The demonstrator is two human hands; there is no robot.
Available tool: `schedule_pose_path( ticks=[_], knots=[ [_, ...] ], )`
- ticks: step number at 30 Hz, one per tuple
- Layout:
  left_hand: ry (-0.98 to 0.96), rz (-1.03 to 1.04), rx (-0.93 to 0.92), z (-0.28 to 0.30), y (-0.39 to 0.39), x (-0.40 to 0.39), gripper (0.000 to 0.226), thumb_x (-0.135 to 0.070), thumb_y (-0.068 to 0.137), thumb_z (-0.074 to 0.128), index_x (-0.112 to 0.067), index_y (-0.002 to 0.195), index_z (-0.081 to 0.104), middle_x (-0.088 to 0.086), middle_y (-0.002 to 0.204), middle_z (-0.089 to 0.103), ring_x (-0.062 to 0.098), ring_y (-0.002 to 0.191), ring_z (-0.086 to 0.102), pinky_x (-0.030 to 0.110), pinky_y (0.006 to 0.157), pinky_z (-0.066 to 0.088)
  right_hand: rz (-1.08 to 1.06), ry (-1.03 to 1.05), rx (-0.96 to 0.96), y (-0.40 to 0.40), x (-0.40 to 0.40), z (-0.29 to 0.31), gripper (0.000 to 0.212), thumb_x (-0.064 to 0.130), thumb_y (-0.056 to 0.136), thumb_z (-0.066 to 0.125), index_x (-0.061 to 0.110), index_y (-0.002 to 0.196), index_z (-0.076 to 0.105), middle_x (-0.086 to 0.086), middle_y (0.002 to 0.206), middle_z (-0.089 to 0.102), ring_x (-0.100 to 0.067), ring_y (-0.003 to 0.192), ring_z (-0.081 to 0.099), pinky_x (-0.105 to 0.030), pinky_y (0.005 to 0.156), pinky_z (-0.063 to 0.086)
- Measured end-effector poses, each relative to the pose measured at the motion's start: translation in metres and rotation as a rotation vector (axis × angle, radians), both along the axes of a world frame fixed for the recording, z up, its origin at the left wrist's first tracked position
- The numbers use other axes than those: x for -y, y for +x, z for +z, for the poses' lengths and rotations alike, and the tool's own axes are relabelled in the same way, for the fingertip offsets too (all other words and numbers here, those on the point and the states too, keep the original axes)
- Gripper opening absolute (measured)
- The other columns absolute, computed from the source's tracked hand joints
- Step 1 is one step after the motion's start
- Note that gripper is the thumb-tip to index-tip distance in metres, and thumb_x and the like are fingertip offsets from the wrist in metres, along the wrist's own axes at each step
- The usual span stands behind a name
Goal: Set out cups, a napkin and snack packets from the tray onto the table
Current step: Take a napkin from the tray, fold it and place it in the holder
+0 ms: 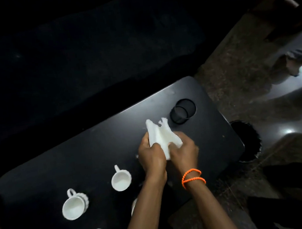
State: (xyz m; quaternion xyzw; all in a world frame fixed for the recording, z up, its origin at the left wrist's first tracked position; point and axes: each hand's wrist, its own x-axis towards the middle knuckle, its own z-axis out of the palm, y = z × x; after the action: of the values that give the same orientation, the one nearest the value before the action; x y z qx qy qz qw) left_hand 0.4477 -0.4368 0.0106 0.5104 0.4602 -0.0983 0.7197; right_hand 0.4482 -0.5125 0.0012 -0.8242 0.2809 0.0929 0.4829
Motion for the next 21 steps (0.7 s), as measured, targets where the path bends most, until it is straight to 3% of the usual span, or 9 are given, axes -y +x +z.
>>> schedule_pose_path(
  ticks=[3,6,8,11,13,15,17,19,21],
  knots=[
    [0.012,-0.11,0.08,0.007,0.022,0.035,0.05,-0.004,0.093,0.051,-0.049,0.095,0.074,-0.009,0.097,0.08,0.014,0.09,0.077,0.034,0.074,0.063,0.044,-0.066,0.108,0.019,0.033,0.011,0.043,-0.005,0.081,0.057,0.016,0.113,0.076,0.001,0.097,0.076,-0.01,0.09,0.07,-0.016,0.082,0.054],
    [0.12,-0.254,0.144,0.011,0.046,0.064,0.051,-0.005,0.09,0.049,-0.036,0.124,0.072,-0.008,0.11,0.077,0.012,0.1,0.073,0.031,0.081,0.062,0.013,-0.106,0.21,0.04,0.063,0.016,0.041,-0.003,0.082,0.059,0.017,0.111,0.078,0.006,0.096,0.073,-0.014,0.095,0.068,-0.005,0.081,0.047],
    [0.21,-0.326,0.138,0.01,0.062,0.076,0.05,-0.007,0.089,0.048,-0.029,0.128,0.071,-0.003,0.114,0.077,0.017,0.101,0.071,0.031,0.083,0.06,0.031,-0.135,0.209,0.057,0.082,0.017,0.039,-0.004,0.081,0.059,0.015,0.108,0.079,0.001,0.096,0.077,-0.018,0.094,0.07,-0.008,0.08,0.047],
    [0.303,-0.475,0.0,-0.001,0.087,0.084,0.036,-0.012,0.095,0.046,-0.015,0.118,0.073,0.009,0.115,0.075,0.03,0.103,0.07,0.035,0.083,0.058,0.112,-0.19,0.095,0.082,0.102,0.012,0.032,-0.002,0.078,0.059,0.013,0.099,0.079,-0.008,0.092,0.079,-0.024,0.087,0.07,-0.007,0.062,0.041],
    [0.193,-0.428,-0.106,-0.009,0.1,0.084,0.027,-0.016,0.097,0.05,-0.008,0.107,0.075,0.014,0.107,0.076,0.031,0.085,0.074,0.036,0.063,0.063,0.146,-0.195,0.0,0.099,0.108,0.009,0.029,0.002,0.079,0.061,0.013,0.098,0.08,-0.012,0.094,0.078,-0.025,0.082,0.068,-0.011,0.061,0.039],
    [0.077,-0.359,-0.189,-0.012,0.11,0.079,0.025,-0.02,0.095,0.057,-0.003,0.1,0.074,0.015,0.093,0.077,0.024,0.056,0.07,0.024,0.04,0.052,0.162,-0.174,-0.062,0.118,0.11,0.006,0.029,0.006,0.08,0.064,0.018,0.1,0.081,-0.013,0.098,0.079,-0.024,0.08,0.067,-0.012,0.064,0.042],
    [0.044,-0.343,-0.211,-0.018,0.119,0.074,0.03,-0.026,0.092,0.059,0.001,0.097,0.073,0.018,0.083,0.078,0.024,0.049,0.068,0.021,0.038,0.047,0.198,-0.203,-0.103,0.137,0.11,0.0,0.027,0.011,0.079,0.068,0.02,0.101,0.081,-0.013,0.1,0.078,-0.029,0.084,0.07,-0.016,0.064,0.046],
    [0.038,-0.283,-0.223,-0.02,0.127,0.067,0.035,-0.037,0.091,0.057,-0.004,0.09,0.069,0.017,0.081,0.078,0.028,0.049,0.071,0.021,0.037,0.048,0.213,-0.238,-0.137,0.153,0.111,-0.006,0.03,0.015,0.078,0.071,0.015,0.108,0.078,-0.016,0.104,0.076,-0.028,0.075,0.067,-0.015,0.053,0.05],
    [0.114,-0.198,-0.212,-0.028,0.132,0.061,0.041,-0.048,0.092,0.053,-0.01,0.081,0.062,0.014,0.085,0.075,0.028,0.046,0.072,0.023,0.038,0.051,0.202,-0.221,-0.15,0.162,0.113,-0.013,0.037,0.017,0.077,0.072,0.009,0.113,0.075,-0.021,0.109,0.073,-0.033,0.077,0.071,-0.029,0.063,0.063]
  ],
)
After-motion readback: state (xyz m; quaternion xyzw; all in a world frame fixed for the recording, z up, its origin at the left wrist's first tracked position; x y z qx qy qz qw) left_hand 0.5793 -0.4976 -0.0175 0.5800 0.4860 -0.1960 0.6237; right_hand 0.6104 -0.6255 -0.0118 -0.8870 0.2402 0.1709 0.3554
